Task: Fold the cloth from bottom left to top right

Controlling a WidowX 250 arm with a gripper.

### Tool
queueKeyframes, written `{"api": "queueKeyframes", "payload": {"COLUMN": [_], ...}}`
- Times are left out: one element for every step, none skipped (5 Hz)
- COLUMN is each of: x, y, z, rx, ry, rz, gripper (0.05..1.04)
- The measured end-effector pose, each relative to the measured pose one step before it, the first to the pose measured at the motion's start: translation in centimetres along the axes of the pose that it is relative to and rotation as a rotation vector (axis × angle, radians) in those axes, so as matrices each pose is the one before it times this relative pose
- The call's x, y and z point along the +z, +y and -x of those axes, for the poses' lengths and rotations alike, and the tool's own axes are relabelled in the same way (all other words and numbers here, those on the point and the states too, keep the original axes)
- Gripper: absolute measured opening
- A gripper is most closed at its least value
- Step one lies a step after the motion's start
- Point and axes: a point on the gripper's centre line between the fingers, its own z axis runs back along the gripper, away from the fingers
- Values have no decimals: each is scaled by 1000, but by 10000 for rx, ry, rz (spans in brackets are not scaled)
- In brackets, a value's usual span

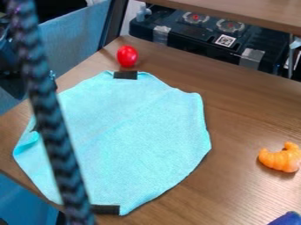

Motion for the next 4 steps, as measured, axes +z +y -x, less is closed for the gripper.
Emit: {"api": "queueKeyframes", "payload": {"x": [-660, -306, -339, 155], "y": [1, -193, -514, 527], "z": [470, 338, -110, -230], "rx": [74, -165, -426, 379], "ry": [245, 41, -6, -42], "rz": [103, 26, -102, -309], "gripper": [1001, 1001, 1001, 1001]}}
